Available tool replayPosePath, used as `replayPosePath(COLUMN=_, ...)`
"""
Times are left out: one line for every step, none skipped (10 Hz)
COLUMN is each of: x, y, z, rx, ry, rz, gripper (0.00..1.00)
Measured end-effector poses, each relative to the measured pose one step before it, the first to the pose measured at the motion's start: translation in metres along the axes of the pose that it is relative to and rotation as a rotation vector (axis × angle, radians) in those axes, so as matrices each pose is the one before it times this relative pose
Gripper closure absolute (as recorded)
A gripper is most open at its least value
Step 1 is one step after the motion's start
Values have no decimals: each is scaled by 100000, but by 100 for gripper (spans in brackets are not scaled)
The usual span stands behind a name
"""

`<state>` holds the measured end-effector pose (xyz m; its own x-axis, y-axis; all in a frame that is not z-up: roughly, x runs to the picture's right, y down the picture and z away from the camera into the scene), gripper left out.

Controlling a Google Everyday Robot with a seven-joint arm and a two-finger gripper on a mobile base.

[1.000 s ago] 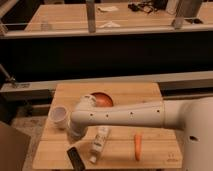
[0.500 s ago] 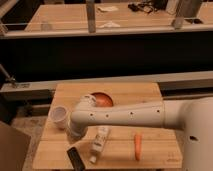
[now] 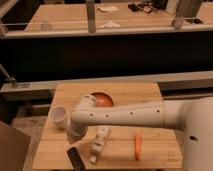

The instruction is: Knock the eraser over

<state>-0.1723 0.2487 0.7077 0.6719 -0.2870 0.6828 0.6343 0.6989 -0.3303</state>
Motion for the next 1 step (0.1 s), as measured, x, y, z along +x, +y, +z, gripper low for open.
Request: replayPosePath(x=0, y=-1, z=-2, rx=1, ry=2, rz=-1, gripper=96)
